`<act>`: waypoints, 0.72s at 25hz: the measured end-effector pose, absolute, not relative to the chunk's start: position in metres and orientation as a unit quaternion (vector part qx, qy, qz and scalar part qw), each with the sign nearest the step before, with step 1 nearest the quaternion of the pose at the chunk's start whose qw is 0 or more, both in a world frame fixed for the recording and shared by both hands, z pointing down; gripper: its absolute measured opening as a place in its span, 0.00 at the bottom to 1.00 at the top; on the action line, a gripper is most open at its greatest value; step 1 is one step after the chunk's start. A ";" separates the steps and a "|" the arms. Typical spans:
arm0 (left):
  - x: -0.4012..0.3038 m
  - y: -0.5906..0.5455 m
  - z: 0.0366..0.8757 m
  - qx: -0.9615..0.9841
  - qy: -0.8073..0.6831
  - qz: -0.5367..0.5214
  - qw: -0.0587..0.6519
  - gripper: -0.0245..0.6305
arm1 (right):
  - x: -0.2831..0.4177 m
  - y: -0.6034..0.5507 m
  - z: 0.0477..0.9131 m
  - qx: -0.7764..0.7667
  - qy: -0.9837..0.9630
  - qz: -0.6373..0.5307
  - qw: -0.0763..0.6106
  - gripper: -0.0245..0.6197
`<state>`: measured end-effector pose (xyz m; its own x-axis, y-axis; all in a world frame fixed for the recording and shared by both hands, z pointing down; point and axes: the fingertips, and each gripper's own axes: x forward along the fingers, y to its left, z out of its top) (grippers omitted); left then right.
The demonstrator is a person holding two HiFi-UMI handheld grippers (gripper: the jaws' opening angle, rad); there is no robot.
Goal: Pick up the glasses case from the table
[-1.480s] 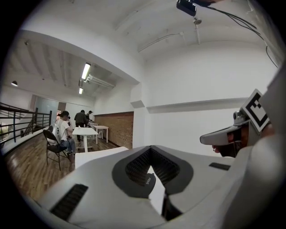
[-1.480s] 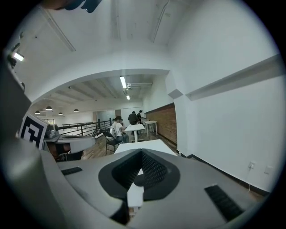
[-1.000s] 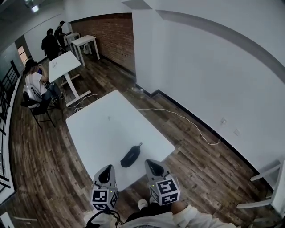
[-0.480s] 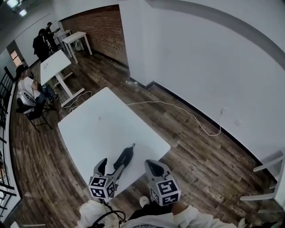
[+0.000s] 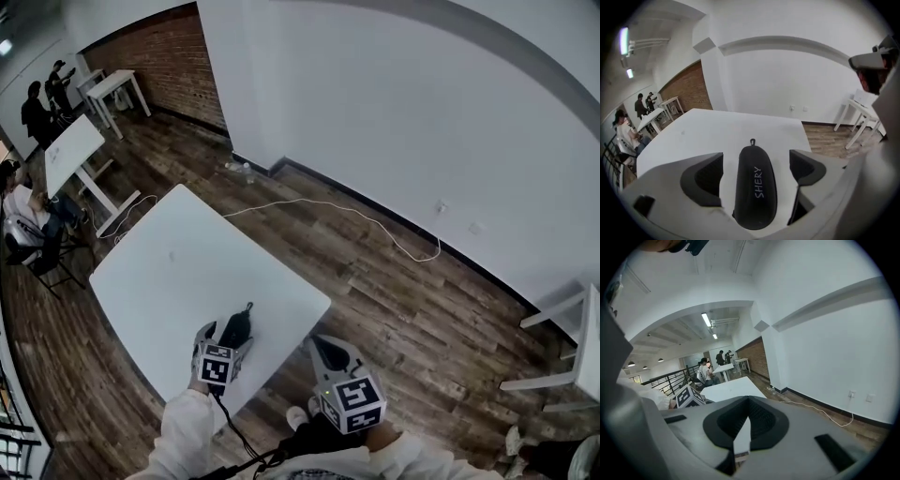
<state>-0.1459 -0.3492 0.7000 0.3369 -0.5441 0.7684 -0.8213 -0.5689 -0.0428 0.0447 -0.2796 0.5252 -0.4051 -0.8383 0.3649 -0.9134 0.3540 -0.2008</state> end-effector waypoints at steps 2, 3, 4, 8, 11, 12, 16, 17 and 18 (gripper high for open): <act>-0.145 -0.352 0.716 0.788 -0.415 0.411 0.193 0.74 | 0.055 -0.278 0.527 0.547 -0.808 0.191 0.101 0.05; -0.145 -0.354 0.724 0.783 -0.410 0.424 0.200 0.74 | 0.061 -0.278 0.528 0.553 -0.804 0.192 0.102 0.05; -0.145 -0.356 0.732 0.777 -0.405 0.437 0.204 0.74 | 0.066 -0.277 0.529 0.558 -0.801 0.193 0.103 0.05; -0.149 -0.362 0.756 0.753 -0.399 0.481 0.204 0.74 | 0.087 -0.278 0.531 0.574 -0.788 0.196 0.104 0.05; -0.151 -0.361 0.767 0.745 -0.399 0.494 0.205 0.70 | 0.093 -0.280 0.530 0.578 -0.786 0.194 0.103 0.05; -0.150 -0.361 0.770 0.744 -0.399 0.496 0.205 0.68 | 0.094 -0.281 0.530 0.578 -0.786 0.193 0.102 0.05; -0.148 -0.361 0.771 0.744 -0.395 0.503 0.194 0.61 | 0.094 -0.283 0.531 0.573 -0.790 0.192 0.103 0.05; -0.149 -0.362 0.763 0.743 -0.402 0.502 0.187 0.61 | 0.093 -0.284 0.530 0.571 -0.792 0.191 0.102 0.05; -0.149 -0.363 0.750 0.745 -0.412 0.491 0.185 0.60 | 0.092 -0.285 0.529 0.567 -0.795 0.191 0.102 0.05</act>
